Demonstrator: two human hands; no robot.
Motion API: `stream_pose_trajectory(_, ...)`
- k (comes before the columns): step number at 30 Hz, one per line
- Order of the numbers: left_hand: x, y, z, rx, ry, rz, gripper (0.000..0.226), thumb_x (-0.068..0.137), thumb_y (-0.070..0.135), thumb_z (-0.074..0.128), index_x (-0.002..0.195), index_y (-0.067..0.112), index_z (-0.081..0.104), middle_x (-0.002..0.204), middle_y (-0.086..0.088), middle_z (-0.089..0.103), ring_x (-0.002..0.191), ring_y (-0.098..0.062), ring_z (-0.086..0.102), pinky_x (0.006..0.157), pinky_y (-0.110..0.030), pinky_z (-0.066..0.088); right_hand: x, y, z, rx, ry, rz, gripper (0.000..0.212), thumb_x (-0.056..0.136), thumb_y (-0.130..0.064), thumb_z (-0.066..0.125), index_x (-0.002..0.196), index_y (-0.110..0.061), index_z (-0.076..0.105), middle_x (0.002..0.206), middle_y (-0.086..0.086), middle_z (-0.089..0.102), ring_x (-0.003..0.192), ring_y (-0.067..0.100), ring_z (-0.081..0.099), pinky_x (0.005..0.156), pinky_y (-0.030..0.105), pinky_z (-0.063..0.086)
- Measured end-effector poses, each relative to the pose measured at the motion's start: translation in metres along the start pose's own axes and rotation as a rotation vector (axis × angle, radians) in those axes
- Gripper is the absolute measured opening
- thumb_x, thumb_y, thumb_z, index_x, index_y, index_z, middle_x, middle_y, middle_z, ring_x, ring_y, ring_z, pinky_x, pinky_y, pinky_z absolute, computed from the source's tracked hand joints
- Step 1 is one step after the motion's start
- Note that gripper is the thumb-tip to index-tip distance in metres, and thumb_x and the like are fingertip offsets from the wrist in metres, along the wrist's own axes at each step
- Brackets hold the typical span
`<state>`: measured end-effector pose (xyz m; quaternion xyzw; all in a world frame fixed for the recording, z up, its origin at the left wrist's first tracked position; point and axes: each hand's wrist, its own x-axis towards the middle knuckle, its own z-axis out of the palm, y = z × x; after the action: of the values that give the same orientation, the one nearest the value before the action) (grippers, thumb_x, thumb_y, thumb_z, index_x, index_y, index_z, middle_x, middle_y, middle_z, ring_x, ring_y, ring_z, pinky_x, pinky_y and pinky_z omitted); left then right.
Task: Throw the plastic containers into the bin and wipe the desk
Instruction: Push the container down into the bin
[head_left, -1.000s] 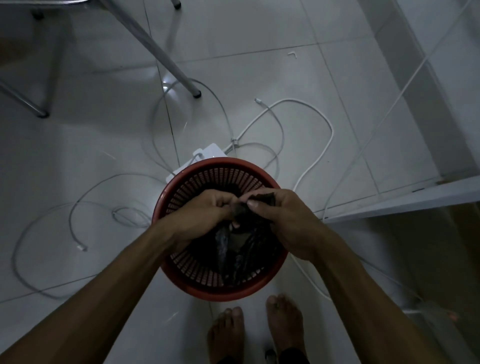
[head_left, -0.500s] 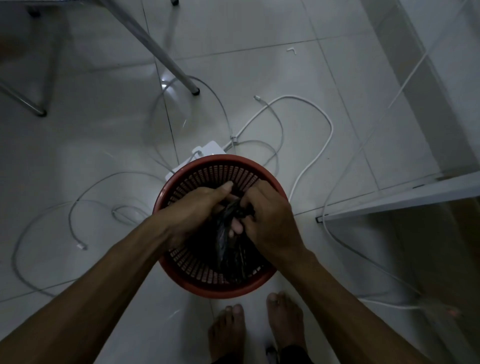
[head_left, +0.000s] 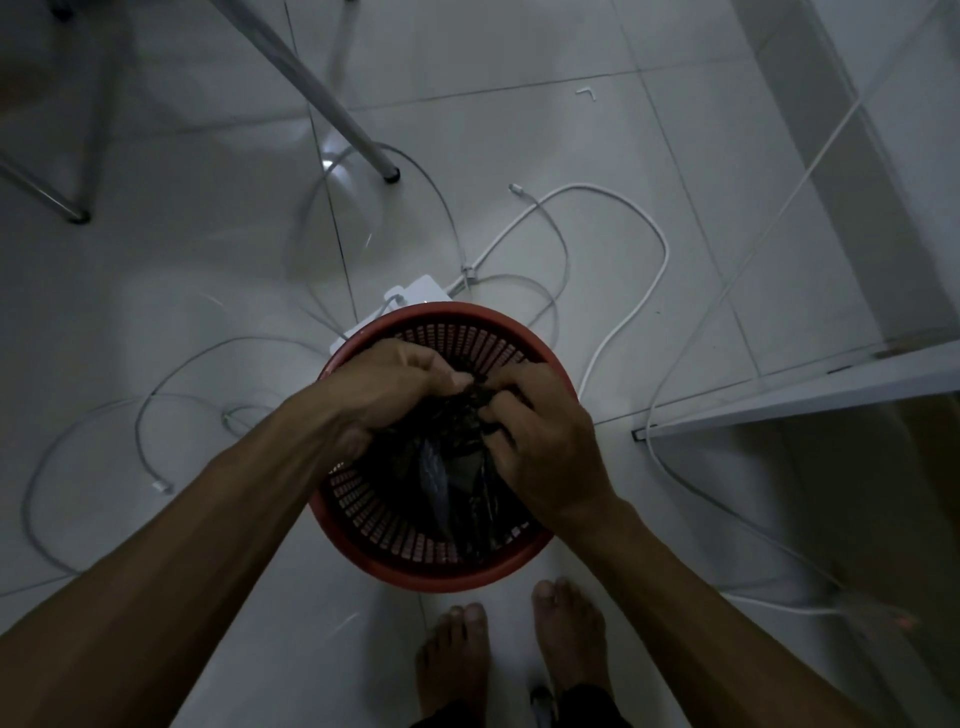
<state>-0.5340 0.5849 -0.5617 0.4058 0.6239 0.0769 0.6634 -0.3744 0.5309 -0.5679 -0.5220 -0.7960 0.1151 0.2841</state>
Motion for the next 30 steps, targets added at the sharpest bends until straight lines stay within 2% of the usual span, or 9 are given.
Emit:
stream_pose_trajectory(3,-0.017,0.011,-0.005,-0.173,0.107,0.037,0.017,0.084,0.025,0.066,0.074,0.011,0.065,0.082,-0.006,0.067,0.074,-0.018,0.061,0.063,-0.028,0.051,-0.009,-0.001,-0.003,0.004,0.061,0.06,0.007,0.074,0.0,0.062,0.068,-0.001,0.06,0.088,0.015,0.064,0.082,0.022,0.055,0.068,0.033,0.051)
stream_pose_trajectory(5,-0.016,0.008,-0.011,-0.055,0.317,0.077,0.018,0.084,0.028,0.065,0.076,0.012,0.067,0.083,-0.002,0.068,0.078,-0.018,0.064,0.07,-0.032,0.053,-0.017,-0.005,-0.008,0.079,0.079,0.105,0.008,0.076,-0.001,0.06,0.068,0.0,0.059,0.089,0.015,0.063,0.084,0.021,0.054,0.07,0.031,0.051)
stream_pose_trajectory(7,-0.016,0.0,-0.017,0.175,0.523,0.187,0.019,0.088,0.027,0.061,0.075,0.014,0.065,0.081,-0.001,0.068,0.076,-0.019,0.063,0.072,-0.033,0.052,-0.033,-0.004,-0.013,0.097,0.033,0.119,0.007,0.076,-0.001,0.062,0.069,0.0,0.059,0.085,0.013,0.062,0.08,0.021,0.055,0.065,0.032,0.05)
stream_pose_trajectory(10,-0.02,-0.013,-0.023,0.745,0.726,0.456,0.016,0.091,0.021,0.054,0.08,0.01,0.059,0.078,-0.009,0.064,0.072,-0.026,0.055,0.065,-0.035,0.045,-0.063,0.008,-0.016,-0.07,-0.092,0.098,0.015,0.069,-0.001,0.073,0.067,-0.006,0.059,0.072,0.009,0.062,0.066,0.023,0.055,0.053,0.038,0.045)
stream_pose_trajectory(13,-0.022,-0.023,-0.023,1.079,0.739,0.54,0.01,0.083,0.011,0.063,0.079,0.002,0.059,0.073,-0.017,0.064,0.07,-0.034,0.052,0.067,-0.041,0.041,-0.085,0.019,-0.023,-0.169,-0.186,0.115,0.013,0.073,-0.009,0.07,0.066,-0.008,0.059,0.069,0.007,0.062,0.065,0.023,0.053,0.052,0.036,0.044)
stream_pose_trajectory(16,-0.025,-0.033,-0.028,1.245,0.727,0.51,0.014,0.072,0.004,0.07,0.074,-0.001,0.057,0.066,-0.019,0.063,0.066,-0.034,0.051,0.064,-0.04,0.033,-0.092,0.021,-0.03,-0.079,-0.185,0.239,0.01,0.074,-0.009,0.063,0.067,-0.009,0.057,0.069,0.004,0.058,0.066,0.018,0.047,0.053,0.033,0.043)
stream_pose_trajectory(20,-0.026,-0.044,-0.029,1.283,0.775,0.453,0.014,0.076,0.004,0.067,0.071,0.002,0.054,0.063,-0.017,0.06,0.065,-0.032,0.048,0.064,-0.039,0.027,-0.083,0.018,-0.034,0.051,-0.106,0.46,0.016,0.076,-0.004,0.066,0.066,-0.01,0.054,0.067,0.0,0.052,0.066,0.009,0.042,0.059,0.013,0.036)
stream_pose_trajectory(26,-0.023,-0.05,-0.006,0.878,0.865,0.467,0.022,0.094,0.023,0.046,0.086,0.004,0.056,0.087,-0.013,0.052,0.08,-0.029,0.047,0.07,-0.037,0.03,-0.053,0.012,-0.037,0.079,0.064,0.598,0.018,0.079,-0.005,0.067,0.073,-0.011,0.051,0.073,-0.002,0.052,0.064,0.003,0.048,0.055,0.011,0.04)
stream_pose_trajectory(30,-0.029,-0.047,0.002,0.859,0.874,0.54,0.025,0.091,0.027,0.046,0.087,0.006,0.058,0.091,-0.013,0.052,0.085,-0.028,0.044,0.07,-0.034,0.026,-0.032,0.003,-0.033,0.306,0.11,0.691,0.017,0.083,-0.012,0.066,0.073,-0.013,0.052,0.073,-0.001,0.063,0.066,0.008,0.063,0.055,0.018,0.053)
